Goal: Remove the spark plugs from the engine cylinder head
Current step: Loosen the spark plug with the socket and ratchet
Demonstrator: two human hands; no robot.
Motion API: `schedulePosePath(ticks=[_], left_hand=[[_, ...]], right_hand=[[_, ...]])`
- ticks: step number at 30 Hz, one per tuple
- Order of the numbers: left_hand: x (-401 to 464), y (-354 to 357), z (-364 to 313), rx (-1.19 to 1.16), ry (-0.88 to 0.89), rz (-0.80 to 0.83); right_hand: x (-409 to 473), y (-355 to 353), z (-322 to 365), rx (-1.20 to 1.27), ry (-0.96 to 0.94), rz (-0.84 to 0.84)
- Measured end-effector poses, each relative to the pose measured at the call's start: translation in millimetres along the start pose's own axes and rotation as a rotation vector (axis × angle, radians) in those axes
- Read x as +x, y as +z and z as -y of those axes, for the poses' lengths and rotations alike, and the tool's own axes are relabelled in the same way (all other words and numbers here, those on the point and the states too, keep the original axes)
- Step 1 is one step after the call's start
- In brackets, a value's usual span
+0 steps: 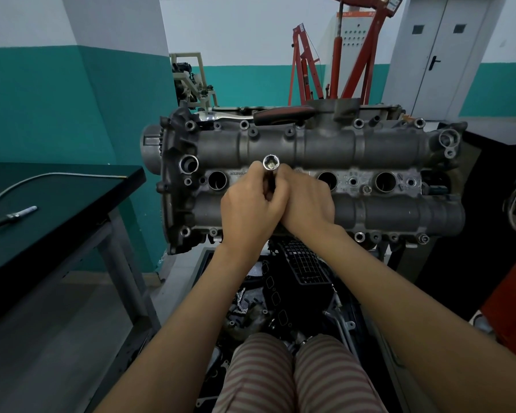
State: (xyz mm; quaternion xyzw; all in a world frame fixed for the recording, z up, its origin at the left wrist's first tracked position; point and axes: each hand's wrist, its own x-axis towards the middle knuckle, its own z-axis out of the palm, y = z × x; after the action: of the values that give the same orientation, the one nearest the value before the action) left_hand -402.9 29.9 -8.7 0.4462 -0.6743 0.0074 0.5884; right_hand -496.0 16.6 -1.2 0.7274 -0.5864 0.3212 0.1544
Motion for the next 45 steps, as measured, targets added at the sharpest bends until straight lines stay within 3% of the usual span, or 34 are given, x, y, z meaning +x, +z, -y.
schedulePosePath(ticks=[11, 16, 23, 29, 41, 45], left_hand=[[3.5, 2.0, 0.7, -0.064, -0.025, -0.013], [0.9, 2.0, 0.6, -0.021, -0.008, -0.014], [1.2, 2.3, 2.5, 0.051, -0.007, 0.035], [3.5, 2.2, 0.1, -0.013, -0.017, -0.013], [0.4, 0.8, 3.3, 0.027, 0.003, 0.055], [5.8, -0.3, 2.3, -0.023, 0.006, 0.001]], right_hand=[[5.1, -6.3, 2.2, 0.131, 0.089, -0.041], [1.7, -2.2, -0.3, 0.027, 0.04, -0.007], [0.8, 0.1, 0.1, 0.062, 0.039, -0.026], [-0.6, -0.7, 0.5, 0.073, 0.005, -0.086], [0.7, 0.8, -0.6, 0.033, 0.013, -0.02], [1.2, -1.0, 1.3, 0.033, 0.013, -0.038]])
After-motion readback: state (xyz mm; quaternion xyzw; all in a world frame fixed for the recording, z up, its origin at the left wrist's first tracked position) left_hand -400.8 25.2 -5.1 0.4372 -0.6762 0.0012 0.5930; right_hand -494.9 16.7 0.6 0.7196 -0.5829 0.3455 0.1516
